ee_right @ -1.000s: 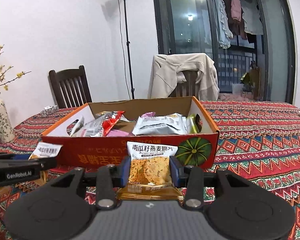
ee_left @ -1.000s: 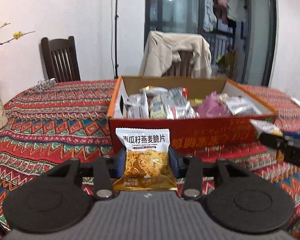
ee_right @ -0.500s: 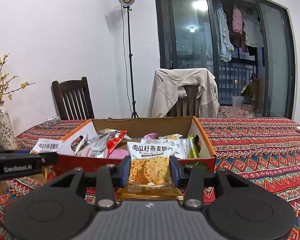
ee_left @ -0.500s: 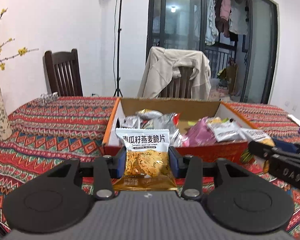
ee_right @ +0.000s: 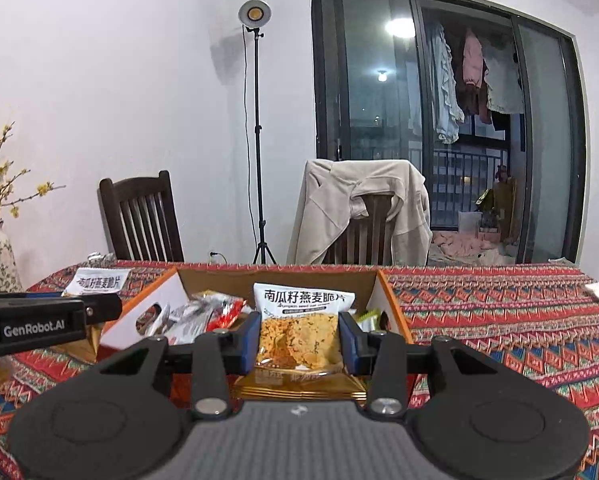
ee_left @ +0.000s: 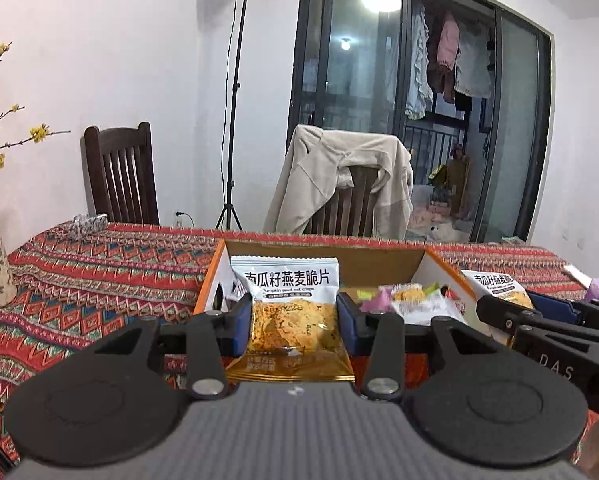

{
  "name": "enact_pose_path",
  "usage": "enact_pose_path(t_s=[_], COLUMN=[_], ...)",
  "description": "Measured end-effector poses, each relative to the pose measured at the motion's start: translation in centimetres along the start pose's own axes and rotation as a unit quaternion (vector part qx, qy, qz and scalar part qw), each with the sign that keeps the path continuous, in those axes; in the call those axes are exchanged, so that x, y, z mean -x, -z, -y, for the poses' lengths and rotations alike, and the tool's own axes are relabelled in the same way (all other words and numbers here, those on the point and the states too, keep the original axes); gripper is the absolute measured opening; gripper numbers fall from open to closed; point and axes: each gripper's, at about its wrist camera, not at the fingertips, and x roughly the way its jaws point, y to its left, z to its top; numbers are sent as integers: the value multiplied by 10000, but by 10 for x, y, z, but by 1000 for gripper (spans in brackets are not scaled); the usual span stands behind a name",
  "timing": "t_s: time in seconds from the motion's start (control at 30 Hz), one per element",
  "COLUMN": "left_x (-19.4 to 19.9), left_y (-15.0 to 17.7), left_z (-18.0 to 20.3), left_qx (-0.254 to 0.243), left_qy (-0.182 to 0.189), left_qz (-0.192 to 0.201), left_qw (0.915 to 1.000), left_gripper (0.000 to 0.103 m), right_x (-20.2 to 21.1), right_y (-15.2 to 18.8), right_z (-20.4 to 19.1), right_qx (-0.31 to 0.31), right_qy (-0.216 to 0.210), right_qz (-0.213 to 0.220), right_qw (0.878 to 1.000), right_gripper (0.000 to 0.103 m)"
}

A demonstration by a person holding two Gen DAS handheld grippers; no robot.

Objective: Organize snacks
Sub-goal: 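Carry the crisp packet over the box with the left tool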

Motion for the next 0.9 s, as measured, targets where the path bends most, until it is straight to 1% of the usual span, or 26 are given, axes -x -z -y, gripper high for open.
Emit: enact_pose_path(t_s=[0.13,0.27,0.53,0.8,0.9], left_x=[-7,-16,-41,-91,-106], left_y=[-12,-26,-50,-61,-50], left_z=[2,1,0,-5,-6], left_qx=[68,240,434,765,797], left_qy=[21,99,11,-33,-121], left_qz=[59,82,224,80,82], left_qw=[10000,9996,9988,9970,9967], left_gripper=[43,43,43,43,43], right_x=[-7,-15,-45,-86,-100], right_y=[-15,-29,-49,-57,-49], right_z=[0,2,8,16,19], right_qx=[22,32,-13,-241,-440], right_qy=[42,87,168,248,222], right_qz=[95,203,339,345,362], right_qw=[9999,9998,9993,9988,9981], right_gripper=[40,40,40,40,40])
